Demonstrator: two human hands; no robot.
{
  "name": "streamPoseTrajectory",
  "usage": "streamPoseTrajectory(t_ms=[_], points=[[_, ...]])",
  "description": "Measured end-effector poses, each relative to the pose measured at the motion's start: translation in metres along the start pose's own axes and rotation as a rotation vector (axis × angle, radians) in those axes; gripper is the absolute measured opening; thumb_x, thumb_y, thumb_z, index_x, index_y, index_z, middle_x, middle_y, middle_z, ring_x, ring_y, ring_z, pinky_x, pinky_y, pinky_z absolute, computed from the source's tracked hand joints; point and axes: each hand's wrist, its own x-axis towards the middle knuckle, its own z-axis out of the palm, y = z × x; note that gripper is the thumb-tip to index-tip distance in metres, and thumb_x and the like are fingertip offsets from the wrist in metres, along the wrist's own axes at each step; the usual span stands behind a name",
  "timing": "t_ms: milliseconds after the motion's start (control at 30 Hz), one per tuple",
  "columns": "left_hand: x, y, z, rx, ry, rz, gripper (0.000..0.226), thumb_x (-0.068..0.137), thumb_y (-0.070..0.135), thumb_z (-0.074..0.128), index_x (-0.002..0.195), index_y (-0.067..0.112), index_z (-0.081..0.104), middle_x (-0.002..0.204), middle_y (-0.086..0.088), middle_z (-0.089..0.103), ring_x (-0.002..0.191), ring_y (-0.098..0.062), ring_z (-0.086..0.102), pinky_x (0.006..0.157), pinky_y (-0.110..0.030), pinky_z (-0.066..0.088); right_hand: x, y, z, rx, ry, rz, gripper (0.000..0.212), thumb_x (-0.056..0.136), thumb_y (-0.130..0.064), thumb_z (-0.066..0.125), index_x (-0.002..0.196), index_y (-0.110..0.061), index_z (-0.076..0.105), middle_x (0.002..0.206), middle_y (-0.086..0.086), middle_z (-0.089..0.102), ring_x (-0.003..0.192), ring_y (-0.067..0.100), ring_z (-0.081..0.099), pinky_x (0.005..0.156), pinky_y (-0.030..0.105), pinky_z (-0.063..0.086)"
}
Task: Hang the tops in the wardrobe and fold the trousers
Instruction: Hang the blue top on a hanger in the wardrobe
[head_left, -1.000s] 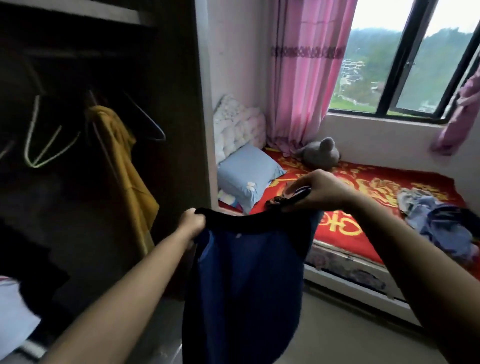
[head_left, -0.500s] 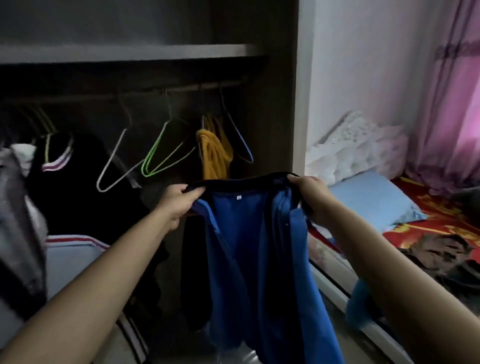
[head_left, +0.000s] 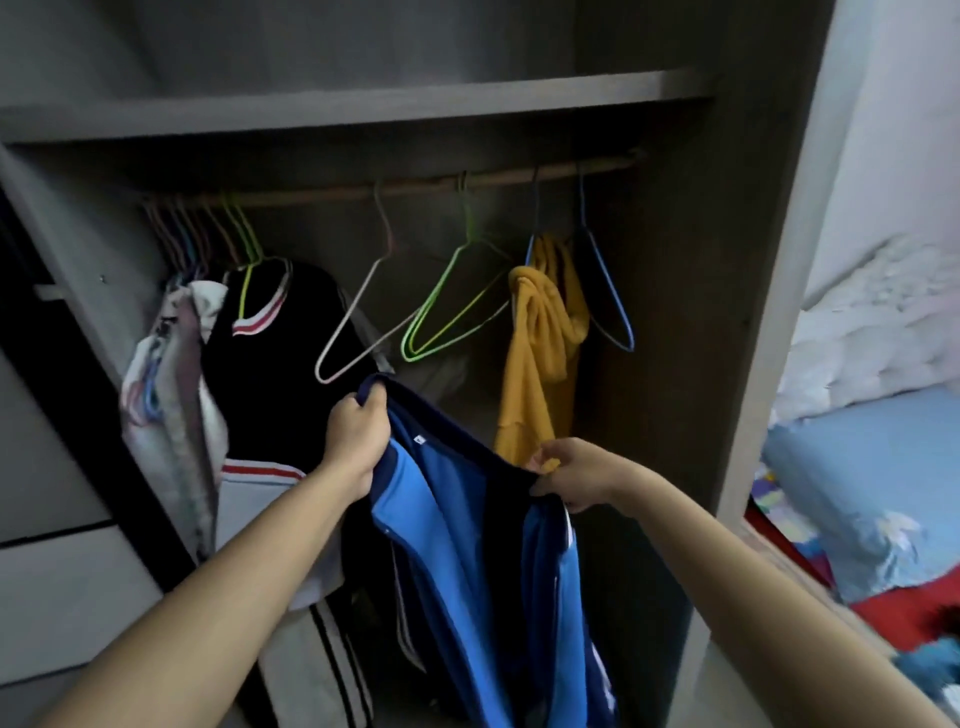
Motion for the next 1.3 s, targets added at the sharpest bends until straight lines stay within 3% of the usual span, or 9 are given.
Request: streamPoseTrajectory(t_ms=[133, 300, 467, 533, 667, 767, 1000, 1167, 1300], points=[[0.032, -0.011, 0.001, -0.133, -0.079, -0.046, 0.029, 0.097, 0.036, 0.051, 0.085, 0.013, 0.063, 0.085, -0.008, 0.071, 0.080, -0.026, 0.068, 0.074, -0.038, 0.054, 0.042, -0.034, 0.010, -0.178, -0.003, 0.040, 0.035, 0.097, -0.015, 0.053, 0.132, -0.018, 0.056, 0.111, 0.006, 0.066, 0.100, 0.021, 0.065, 0.078, 0.035, 0.058], [0.083, -0.028, -0.007, -0.207, -0.182, -0.153, 0.022, 0.099, 0.030, 0.050, 0.093, 0.013, 0.062, 0.086, -0.011, 0.068, 0.079, -0.028, 0.066, 0.064, -0.033, 0.051, 0.110, -0.110, 0.009, 0.127, 0.621, -0.198, 0.028, 0.100, -0.040, 0.049, 0.115, -0.019, 0.061, 0.095, 0.002, 0.067, 0.091, 0.024, 0.067, 0.086, 0.049, 0.058], [0.119, -0.042, -0.013, -0.214, -0.277, -0.145, 0.020, 0.100, 0.023, 0.046, 0.089, 0.012, 0.059, 0.077, -0.012, 0.062, 0.067, -0.025, 0.060, 0.059, -0.029, 0.045, 0.164, -0.168, 0.005, 0.274, 0.764, -0.233, 0.089, 0.076, -0.081, 0.049, 0.139, -0.019, 0.047, 0.127, -0.002, 0.057, 0.114, 0.021, 0.058, 0.101, 0.043, 0.049], [0.129, -0.042, -0.012, -0.201, -0.296, -0.117, 0.020, 0.100, 0.021, 0.045, 0.087, 0.013, 0.059, 0.076, -0.010, 0.061, 0.067, -0.023, 0.059, 0.057, -0.028, 0.044, 0.178, -0.176, 0.007, 0.230, 0.745, -0.208, 0.101, 0.069, -0.083, 0.057, 0.144, -0.018, 0.042, 0.126, -0.005, 0.054, 0.113, 0.018, 0.056, 0.101, 0.038, 0.048], [0.137, -0.042, -0.004, -0.164, -0.340, -0.067, 0.019, 0.100, 0.019, 0.045, 0.089, 0.011, 0.058, 0.075, -0.009, 0.060, 0.066, -0.022, 0.059, 0.055, -0.027, 0.043, 0.195, -0.166, 0.007, 0.200, 0.695, -0.226, 0.039, 0.097, -0.038, 0.056, 0.125, -0.010, 0.056, 0.101, 0.008, 0.071, 0.088, 0.023, 0.073, 0.081, 0.045, 0.061], [0.139, -0.040, 0.002, -0.161, -0.338, -0.043, 0.018, 0.098, 0.018, 0.047, 0.084, 0.012, 0.057, 0.072, -0.008, 0.058, 0.064, -0.022, 0.058, 0.057, -0.028, 0.044, 0.182, -0.152, 0.000, 0.321, 0.716, -0.205, 0.025, 0.105, -0.030, 0.041, 0.118, -0.013, 0.053, 0.081, 0.006, 0.063, 0.061, 0.020, 0.067, 0.053, 0.032, 0.056], [0.130, -0.037, 0.016, -0.115, -0.324, -0.039, 0.017, 0.097, 0.020, 0.050, 0.088, 0.010, 0.060, 0.081, -0.011, 0.065, 0.073, -0.025, 0.064, 0.060, -0.029, 0.047, 0.140, -0.136, -0.043, 0.156, 0.951, -0.336, 0.026, 0.104, -0.030, 0.045, 0.102, -0.012, 0.064, 0.081, 0.007, 0.061, 0.076, 0.024, 0.058, 0.072, 0.042, 0.048], [0.118, -0.031, 0.022, -0.090, -0.309, -0.010, 0.018, 0.096, 0.018, 0.050, 0.083, 0.009, 0.059, 0.075, -0.007, 0.061, 0.069, -0.022, 0.060, 0.056, -0.027, 0.044, 0.121, -0.138, -0.049, 0.277, 0.986, -0.373, 0.020, 0.104, -0.031, 0.047, 0.100, -0.021, 0.064, 0.074, -0.005, 0.059, 0.061, 0.002, 0.060, 0.053, 0.017, 0.044], [0.102, -0.028, 0.027, -0.059, -0.319, 0.016, 0.018, 0.097, 0.021, 0.051, 0.090, 0.009, 0.063, 0.083, -0.011, 0.066, 0.073, -0.022, 0.063, 0.059, -0.029, 0.046, 0.104, -0.104, -0.034, 0.350, 0.992, -0.389, 0.026, 0.102, -0.038, 0.046, 0.110, -0.023, 0.066, 0.097, -0.002, 0.067, 0.093, 0.014, 0.062, 0.081, 0.034, 0.049]])
